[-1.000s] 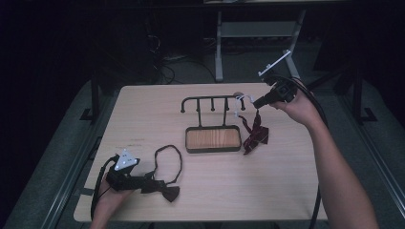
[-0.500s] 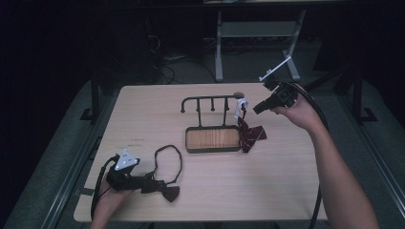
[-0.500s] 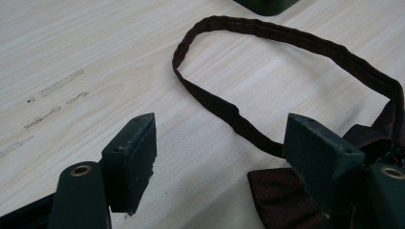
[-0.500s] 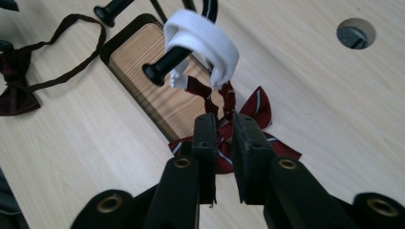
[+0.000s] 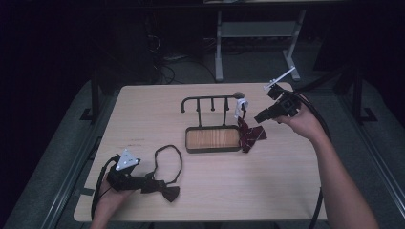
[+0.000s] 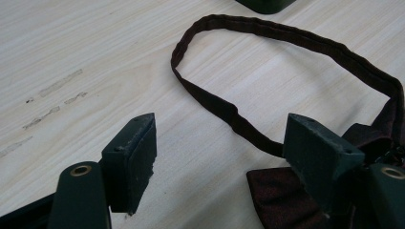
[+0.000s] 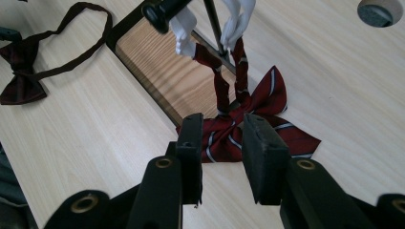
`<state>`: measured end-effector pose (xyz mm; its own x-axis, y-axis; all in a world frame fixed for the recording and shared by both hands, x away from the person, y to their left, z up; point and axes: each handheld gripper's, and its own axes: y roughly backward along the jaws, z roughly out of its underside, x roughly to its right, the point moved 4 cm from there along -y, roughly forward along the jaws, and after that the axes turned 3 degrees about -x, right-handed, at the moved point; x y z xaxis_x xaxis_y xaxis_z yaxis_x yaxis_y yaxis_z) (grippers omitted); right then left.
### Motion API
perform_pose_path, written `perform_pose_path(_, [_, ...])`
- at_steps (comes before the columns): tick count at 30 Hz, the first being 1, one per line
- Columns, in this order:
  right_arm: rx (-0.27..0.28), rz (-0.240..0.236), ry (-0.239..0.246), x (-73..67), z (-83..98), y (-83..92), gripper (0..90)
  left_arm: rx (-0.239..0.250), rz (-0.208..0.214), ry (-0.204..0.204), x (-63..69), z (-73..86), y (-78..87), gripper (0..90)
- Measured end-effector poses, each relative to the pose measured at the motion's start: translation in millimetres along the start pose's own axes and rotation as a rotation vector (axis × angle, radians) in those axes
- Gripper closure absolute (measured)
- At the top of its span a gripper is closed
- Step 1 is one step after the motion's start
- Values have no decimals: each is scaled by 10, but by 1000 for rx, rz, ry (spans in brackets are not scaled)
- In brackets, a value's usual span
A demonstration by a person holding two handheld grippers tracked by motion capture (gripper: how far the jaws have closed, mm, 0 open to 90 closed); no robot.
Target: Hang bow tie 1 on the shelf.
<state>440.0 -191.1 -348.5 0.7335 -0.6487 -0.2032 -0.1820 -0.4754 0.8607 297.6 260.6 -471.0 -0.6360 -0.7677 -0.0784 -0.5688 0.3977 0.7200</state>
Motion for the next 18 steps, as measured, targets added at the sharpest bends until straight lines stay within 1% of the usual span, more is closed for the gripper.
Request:
perform_pose_path(9, [4,-16,-7,2,102,-45,639,-3,0,4,3,5,-11,276])
perform_pose_path(11, [4,-27,-10,0,120,-52,633,-7,-2,1,0,8,-15,276])
perform_pose_path(18, [14,-31,-12,-29,189,-80,558,-9,1,4,-10,15,-26,276])
